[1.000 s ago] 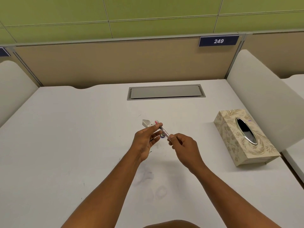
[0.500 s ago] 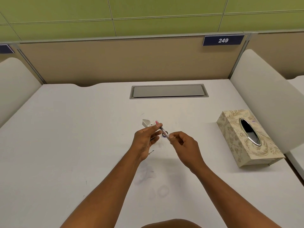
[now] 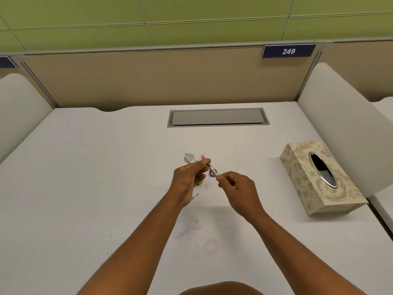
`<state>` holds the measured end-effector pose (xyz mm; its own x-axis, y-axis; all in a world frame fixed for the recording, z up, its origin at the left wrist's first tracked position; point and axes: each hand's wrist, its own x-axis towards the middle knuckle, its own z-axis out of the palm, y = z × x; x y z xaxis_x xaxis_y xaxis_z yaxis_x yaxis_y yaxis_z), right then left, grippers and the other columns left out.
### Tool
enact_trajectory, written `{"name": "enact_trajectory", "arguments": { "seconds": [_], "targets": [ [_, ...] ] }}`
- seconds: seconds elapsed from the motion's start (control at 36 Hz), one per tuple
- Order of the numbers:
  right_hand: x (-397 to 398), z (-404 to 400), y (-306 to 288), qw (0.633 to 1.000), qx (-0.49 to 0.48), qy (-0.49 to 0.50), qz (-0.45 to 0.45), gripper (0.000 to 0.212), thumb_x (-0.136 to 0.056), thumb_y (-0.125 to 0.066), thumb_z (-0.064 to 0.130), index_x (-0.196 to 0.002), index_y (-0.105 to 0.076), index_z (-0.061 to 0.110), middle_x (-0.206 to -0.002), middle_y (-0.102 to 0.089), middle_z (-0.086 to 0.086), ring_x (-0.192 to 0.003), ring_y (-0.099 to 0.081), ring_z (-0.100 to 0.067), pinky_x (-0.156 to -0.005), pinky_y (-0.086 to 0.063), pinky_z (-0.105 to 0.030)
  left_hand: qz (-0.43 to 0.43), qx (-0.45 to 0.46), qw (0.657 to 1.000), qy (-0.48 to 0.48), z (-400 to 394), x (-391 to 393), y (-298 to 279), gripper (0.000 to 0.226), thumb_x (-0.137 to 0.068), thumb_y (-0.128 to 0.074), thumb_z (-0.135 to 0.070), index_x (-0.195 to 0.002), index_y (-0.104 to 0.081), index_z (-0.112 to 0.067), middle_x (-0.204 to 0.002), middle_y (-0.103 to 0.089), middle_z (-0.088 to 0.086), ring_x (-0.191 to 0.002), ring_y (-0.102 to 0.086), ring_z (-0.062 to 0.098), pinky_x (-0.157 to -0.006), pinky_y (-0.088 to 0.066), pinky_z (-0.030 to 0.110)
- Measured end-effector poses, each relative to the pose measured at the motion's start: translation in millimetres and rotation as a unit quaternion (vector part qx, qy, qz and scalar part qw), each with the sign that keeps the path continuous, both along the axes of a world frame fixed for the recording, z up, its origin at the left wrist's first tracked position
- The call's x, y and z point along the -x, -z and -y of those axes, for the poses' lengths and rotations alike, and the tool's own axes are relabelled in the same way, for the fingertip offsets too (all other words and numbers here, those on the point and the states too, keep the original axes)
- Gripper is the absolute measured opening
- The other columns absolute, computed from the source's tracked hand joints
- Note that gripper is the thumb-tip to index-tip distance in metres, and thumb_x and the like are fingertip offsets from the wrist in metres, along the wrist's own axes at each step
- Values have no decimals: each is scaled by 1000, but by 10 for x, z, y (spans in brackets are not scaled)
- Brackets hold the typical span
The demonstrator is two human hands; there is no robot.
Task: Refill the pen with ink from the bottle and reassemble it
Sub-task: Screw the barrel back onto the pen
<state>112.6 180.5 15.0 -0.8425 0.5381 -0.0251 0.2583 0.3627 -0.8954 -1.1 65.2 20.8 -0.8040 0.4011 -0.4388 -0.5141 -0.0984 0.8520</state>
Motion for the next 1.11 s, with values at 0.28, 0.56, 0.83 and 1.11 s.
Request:
{"name": "enact_trajectory", "arguments": {
  "seconds": [0.28, 0.56, 0.83, 1.11],
  "targets": [
    [7, -23, 13, 998, 66, -1, 20, 24, -97, -55, 34, -87, -73, 24, -81, -72, -6, -82, -64, -34, -64, -44, -30, -8, 8, 1000, 12, -21, 21, -2, 30, -79, -83, -21, -103, -79, -4, -87, -75, 2, -85, -69, 13, -97, -53, 36],
    [-23, -15, 34, 996, 89, 19, 10, 23, -95, -57, 34, -82, -73, 26, -75, -71, 1, -68, -56, -26, -64, -44, -32, -19, 0, 999, 42, -20, 28, 18, 30, -82, -81, -21, -106, -78, -3, -106, -77, 8, -99, -72, 19, -93, -55, 33],
    [-210, -101, 111, 987, 151, 46, -13, 21, -97, -57, 27, -87, -74, 28, -77, -60, -11, -71, -46, -14, -67, -36, -30, -10, -19, 995, 99, 62, -48, 105, 30, -85, -76, -25, -110, -77, -9, -104, -78, -2, -102, -72, 14, -98, -53, 31],
    [-356, -137, 658, 994, -3, 55, 92, 14, -93, -63, 33, -86, -72, 24, -92, -68, 17, -79, -60, -4, -65, -40, -18, 4, -17, 994, 104, 183, -138, 239, 45, -64, -85, -34, -103, -80, -11, -121, -73, 5, -108, -69, 21, -91, -54, 31]
  ]
}}
